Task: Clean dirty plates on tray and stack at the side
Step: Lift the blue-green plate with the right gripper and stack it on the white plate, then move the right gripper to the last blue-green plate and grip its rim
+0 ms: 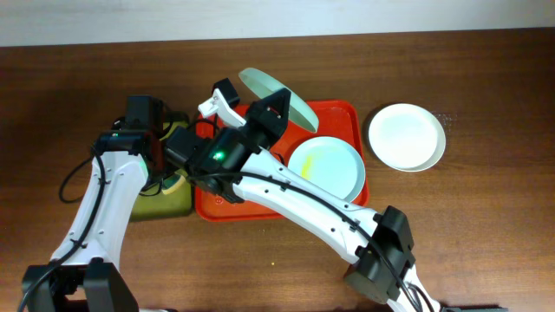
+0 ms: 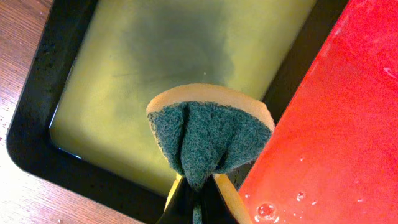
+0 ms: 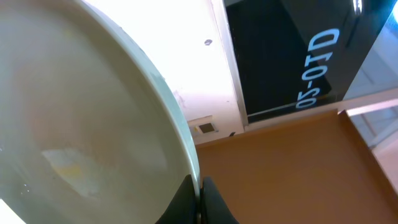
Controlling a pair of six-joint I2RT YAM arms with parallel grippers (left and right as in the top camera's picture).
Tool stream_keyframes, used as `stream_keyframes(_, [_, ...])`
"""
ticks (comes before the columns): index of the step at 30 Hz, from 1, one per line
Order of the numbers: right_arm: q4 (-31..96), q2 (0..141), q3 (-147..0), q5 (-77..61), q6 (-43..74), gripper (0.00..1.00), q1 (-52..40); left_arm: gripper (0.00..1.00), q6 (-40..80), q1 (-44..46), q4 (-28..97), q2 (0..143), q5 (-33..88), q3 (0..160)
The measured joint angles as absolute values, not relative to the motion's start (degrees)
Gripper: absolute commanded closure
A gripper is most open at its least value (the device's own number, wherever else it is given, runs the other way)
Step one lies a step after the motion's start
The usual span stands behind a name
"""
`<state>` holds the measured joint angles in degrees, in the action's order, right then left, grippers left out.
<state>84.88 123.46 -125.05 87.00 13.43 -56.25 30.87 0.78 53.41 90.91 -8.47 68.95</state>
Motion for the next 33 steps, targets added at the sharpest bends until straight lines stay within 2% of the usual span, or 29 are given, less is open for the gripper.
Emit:
stream_keyframes(3, [82.00,123.46,-125.08,77.84,13.30,0.96,-52.25,1.00,30.87,0.78,53.36,90.91,-8.49,68.95])
stream_keyframes(5, [80.68,123.48,-125.10,62.11,12.60,0.96,-45.82,1.00,30.87,0.78,53.34,90.91,-8.49,68.95])
stream_keyframes(10, [80.64,123.48,-125.12,7.62,1.23,0.96,-18.46,1.00,30.87,0.78,53.36,90.91,-8.45,68.95])
stream_keyframes(13, [82.04,123.48,-125.14,-9.56,-0.23,0.96,-3.31,1.00,30.87,0.78,53.36,90.89,-8.36,68.95])
stream_keyframes(20, [80.60,123.46,-119.15,-16.69,-0.49,0.96,21.52,1.00,30.87,0.78,53.17,90.89,-8.34,68.95])
stream_keyframes(23, [75.92,123.13,-112.16,-16.93,-0.49,0.96,26.02,1.00,30.87,0.78,52.75,90.89,-8.34,68.95])
stream_keyframes(24, [73.95,123.15,-109.43,-17.04,-0.47,0.87,26.24,1.00,30.87,0.78,52.66,90.89,-8.34,68.95])
stream_keyframes(25, [72.51,123.22,-106.52,-17.06,-0.49,0.66,26.13,1.00,30.87,0.78,52.42,90.89,-8.34,68.95])
stream_keyframes(26, [71.00,123.28,-104.33,-17.37,-0.67,0.38,25.80,1.00,30.87,0.78,52.25,90.89,-8.34,68.95])
stream_keyframes(27, [69.80,123.26,-103.00,-17.61,-0.51,0.29,25.41,1.00,30.87,0.78,52.27,90.89,-8.34,68.95])
stream_keyframes(28, [69.47,123.28,-102.39,-17.72,-0.56,0.25,24.97,1.00,30.87,0.78,52.29,90.89,-8.32,68.95])
stream_keyframes(33, [77.87,123.13,-108.42,-20.75,1.74,0.23,23.14,1.00,30.87,0.78,52.31,90.89,-8.32,68.95])
